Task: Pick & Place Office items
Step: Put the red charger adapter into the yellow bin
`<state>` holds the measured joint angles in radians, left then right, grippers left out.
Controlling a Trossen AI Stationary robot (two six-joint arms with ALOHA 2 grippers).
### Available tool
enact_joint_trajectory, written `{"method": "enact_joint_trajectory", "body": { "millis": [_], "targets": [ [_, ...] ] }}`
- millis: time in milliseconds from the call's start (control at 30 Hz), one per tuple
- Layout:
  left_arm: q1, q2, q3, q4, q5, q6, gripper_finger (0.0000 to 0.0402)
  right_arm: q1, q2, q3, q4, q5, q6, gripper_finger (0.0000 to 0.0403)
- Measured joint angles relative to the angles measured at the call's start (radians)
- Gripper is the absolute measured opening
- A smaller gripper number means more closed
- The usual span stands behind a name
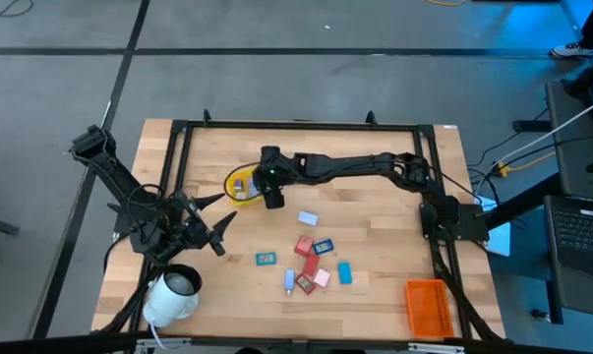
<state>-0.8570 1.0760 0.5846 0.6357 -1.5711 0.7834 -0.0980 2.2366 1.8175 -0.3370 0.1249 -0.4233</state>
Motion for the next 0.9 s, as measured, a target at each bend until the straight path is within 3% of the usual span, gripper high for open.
{"method": "enact_joint_trajectory", "body": {
  "millis": [100, 367, 600, 767, 900],
  "targets": [
    [-0.005, 0.0, 0.0, 0.0, 0.0, -0.001, 0.0261, 0.025, -0.045, 0.0, -0.163, 0.008, 0.073, 0.0317],
    [-0.046, 0.0, 0.0, -0.001, 0.0, -0.008, 0.0261, 0.096, -0.084, -0.001, -0.622, -0.258, 0.298, 0.0306],
    [-0.046, 0.032, 0.0, 0.004, 0.0, -0.021, 0.0261, 0.203, -0.079, -0.001, -0.686, -0.163, 0.344, 0.0299],
    [-0.045, 0.071, 0.0, 0.034, 0.001, -0.022, 0.0261, 0.277, -0.079, -0.003, -0.7, -0.225, 0.391, 0.0295],
    [-0.045, 0.093, 0.0, 0.053, 0.0, -0.022, 0.0261, 0.33, -0.099, -0.051, -0.694, -0.179, 0.418, 0.0295]
  ]
}}
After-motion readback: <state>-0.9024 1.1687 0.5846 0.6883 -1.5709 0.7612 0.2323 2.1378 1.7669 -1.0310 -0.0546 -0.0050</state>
